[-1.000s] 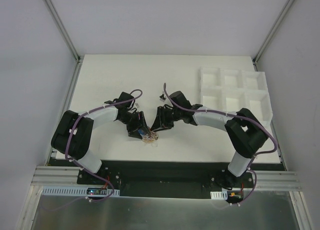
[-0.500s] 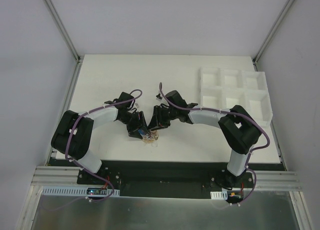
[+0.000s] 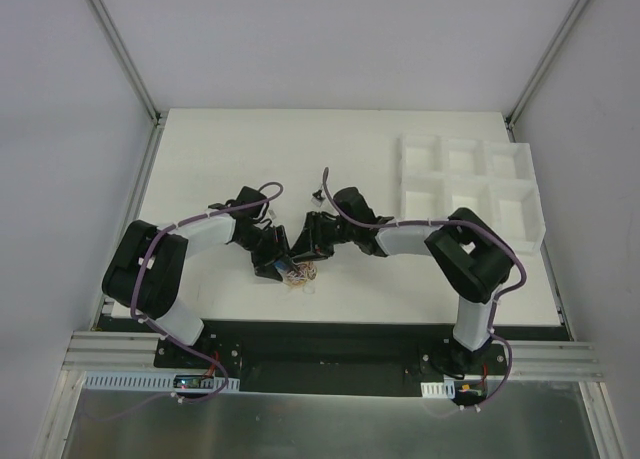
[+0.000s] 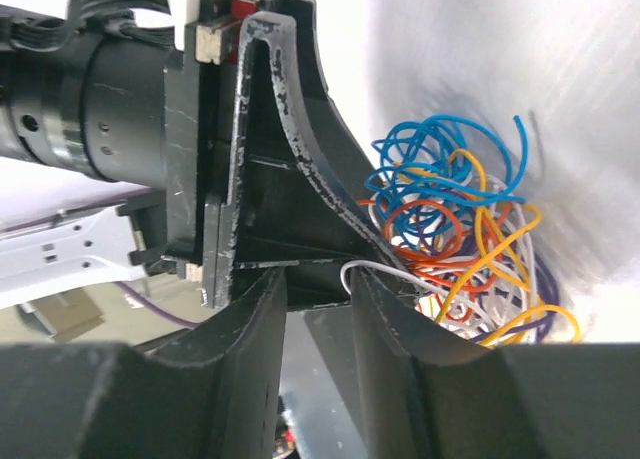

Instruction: Untangle the cables

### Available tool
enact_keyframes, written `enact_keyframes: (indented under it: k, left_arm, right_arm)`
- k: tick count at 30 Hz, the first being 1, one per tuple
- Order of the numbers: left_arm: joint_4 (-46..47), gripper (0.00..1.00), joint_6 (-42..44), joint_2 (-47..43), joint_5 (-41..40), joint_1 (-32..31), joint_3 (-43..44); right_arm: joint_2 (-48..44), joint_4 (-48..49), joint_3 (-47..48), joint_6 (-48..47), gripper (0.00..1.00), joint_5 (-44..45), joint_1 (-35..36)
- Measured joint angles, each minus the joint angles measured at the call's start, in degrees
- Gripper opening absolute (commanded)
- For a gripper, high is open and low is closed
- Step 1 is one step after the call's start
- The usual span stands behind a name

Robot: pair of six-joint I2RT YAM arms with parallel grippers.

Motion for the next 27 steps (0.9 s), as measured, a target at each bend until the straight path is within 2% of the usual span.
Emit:
enact_keyframes:
  k: [10,17,20,23,27]
  left_arm:
    - [3.21,0.53,-1.86,1.49,0.74,0.35,0.15]
    - [4.63,0.52,-3.43,4.09,1.07,-0.09,0.96]
    - [5.20,0.52,-3.67,4.09,0.92,-0.09,0.96]
    - [5.31,0.52,-4.13,4.35,0.90,-0.09,1.07]
    - [5.35,0.52,-4.61,5.79,1.09,-0.09,2.23]
  right_arm:
    - [-0.07,18.40,-1.38,19.17,0.31,-5.64,-4.02]
    - [-9.42,26.51,4.39,26.49,0.29,-7.69,-4.48]
    - [-12.31,25.83,7.26,26.64,0.29,-8.28,-5.66]
    - [-15.21,19.50,11.50,23.96,0.29,-8.48,-6.49]
    - [-19.98,2.69,21.14,15.32,0.26,-8.02,-6.58]
